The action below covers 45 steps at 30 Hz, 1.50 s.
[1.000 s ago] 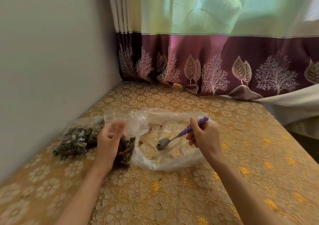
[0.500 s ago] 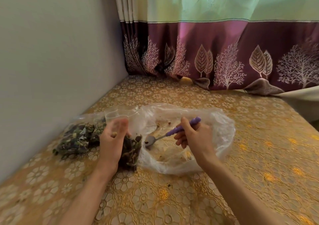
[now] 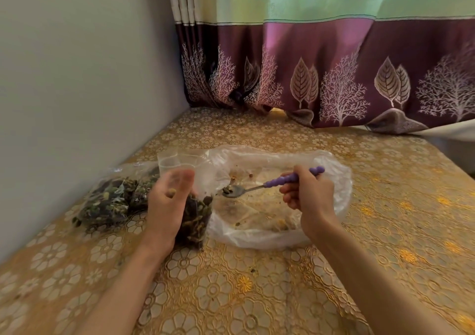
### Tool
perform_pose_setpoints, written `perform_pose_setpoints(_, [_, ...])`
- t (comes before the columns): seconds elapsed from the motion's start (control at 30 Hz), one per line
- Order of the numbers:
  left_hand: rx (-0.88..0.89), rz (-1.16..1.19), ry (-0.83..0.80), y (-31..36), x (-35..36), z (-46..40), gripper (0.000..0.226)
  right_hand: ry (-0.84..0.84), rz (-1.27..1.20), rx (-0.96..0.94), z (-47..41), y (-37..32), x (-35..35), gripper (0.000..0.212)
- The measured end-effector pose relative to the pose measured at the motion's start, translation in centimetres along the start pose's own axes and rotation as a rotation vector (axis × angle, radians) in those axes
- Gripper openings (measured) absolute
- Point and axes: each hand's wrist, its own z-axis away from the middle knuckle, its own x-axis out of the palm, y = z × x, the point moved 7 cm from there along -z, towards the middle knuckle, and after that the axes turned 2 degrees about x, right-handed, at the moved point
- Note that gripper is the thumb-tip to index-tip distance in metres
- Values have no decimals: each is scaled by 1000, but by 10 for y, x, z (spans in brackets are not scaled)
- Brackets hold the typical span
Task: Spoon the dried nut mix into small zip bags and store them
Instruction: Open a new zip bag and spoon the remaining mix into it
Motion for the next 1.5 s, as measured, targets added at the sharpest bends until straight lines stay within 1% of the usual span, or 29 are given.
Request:
perform_pose_setpoints(0.07, [6, -21, -16, 0, 2, -1, 62, 25, -28, -32, 0, -7, -3, 30])
perform_pose_setpoints(0.17, [1, -36, -30, 0, 4, -1, 66, 48, -49, -155, 4, -26, -4, 37])
perform_pose_setpoints(0.27, [-10, -39, -69, 1, 8, 0, 56, 6, -86, -304, 14, -52, 1, 42])
perform_pose_setpoints(0.33, [-11, -37, -89, 1, 9, 1, 58, -52, -105, -395, 23, -69, 7, 41])
perform_pose_setpoints(0.43, [-5, -58, -113, 2, 12, 2, 72, -178, -117, -475, 36, -85, 20, 35])
perform_pose_setpoints(0.63, [6, -31, -121, 6, 13, 4, 77, -429, 29, -505, 57, -80, 49, 19])
perform_pose_setpoints(0.73, [12, -36, -109, 8, 12, 4, 78, -496, 37, -504, 58, -77, 53, 17])
perform_pose_setpoints(0.77, [3, -38, -109, 7, 12, 4, 79, -487, 16, -498, 56, -78, 51, 18])
perform_pose_setpoints(0.83, [-10, -34, -105, 5, 11, 3, 81, -415, -37, -484, 48, -78, 43, 19])
perform_pose_setpoints(0.9, [-11, -18, -97, 6, 10, 3, 80, -307, -72, -475, 38, -77, 31, 24])
perform_pose_setpoints(0.97, [-3, -16, -92, 7, 11, 3, 79, -193, -50, -464, 29, -73, 20, 32])
perform_pose_setpoints(1.07, [11, -17, -91, 9, 11, 3, 76, -66, 122, -449, 16, -61, 5, 38])
perform_pose_setpoints(1.17, [11, -17, -91, 9, 11, 4, 75, 33, 327, -482, 9, -52, -4, 40])
perform_pose_setpoints(1.3, [14, -18, -95, 9, 12, 4, 74, 62, 398, -509, 6, -47, -5, 41])
perform_pose_setpoints(1.5, [6, -13, -85, 10, 13, 4, 73, 63, 355, -423, -3, -31, 3, 45])
